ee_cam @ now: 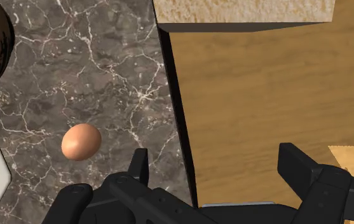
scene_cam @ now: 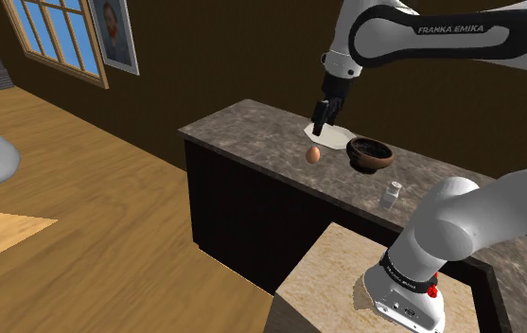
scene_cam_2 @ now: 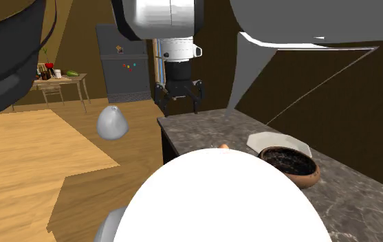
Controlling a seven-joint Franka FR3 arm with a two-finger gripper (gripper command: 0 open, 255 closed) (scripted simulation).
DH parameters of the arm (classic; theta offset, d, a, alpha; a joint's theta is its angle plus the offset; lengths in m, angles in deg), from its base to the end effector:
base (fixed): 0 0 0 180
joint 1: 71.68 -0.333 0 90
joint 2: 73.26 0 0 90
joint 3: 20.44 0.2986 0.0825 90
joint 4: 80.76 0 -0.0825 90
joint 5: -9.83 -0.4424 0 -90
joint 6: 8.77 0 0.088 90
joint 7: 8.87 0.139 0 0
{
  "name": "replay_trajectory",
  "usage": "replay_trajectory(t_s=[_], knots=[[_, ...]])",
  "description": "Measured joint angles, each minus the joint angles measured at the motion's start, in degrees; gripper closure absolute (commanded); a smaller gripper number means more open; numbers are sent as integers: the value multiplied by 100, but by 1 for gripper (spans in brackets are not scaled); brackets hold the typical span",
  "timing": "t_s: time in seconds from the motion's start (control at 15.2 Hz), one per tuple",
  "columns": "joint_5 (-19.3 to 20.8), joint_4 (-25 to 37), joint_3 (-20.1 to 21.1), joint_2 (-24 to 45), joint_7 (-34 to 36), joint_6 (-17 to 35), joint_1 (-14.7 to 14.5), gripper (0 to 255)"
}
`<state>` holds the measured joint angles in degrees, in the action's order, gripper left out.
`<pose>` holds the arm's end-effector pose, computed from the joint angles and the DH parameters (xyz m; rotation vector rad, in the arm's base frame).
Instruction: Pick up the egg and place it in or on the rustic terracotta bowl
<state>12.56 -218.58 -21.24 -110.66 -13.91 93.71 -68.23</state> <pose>0.4256 -0.0373 0.4858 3.1000 0.0403 0.0508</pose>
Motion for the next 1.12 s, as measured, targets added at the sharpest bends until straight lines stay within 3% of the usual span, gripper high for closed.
replay_trajectory(t_s=[0.53,1.12], knots=[[579,152,-329,1343,-364,812,320,0],[1163,850,-671,3200,-639,1617,661,0]])
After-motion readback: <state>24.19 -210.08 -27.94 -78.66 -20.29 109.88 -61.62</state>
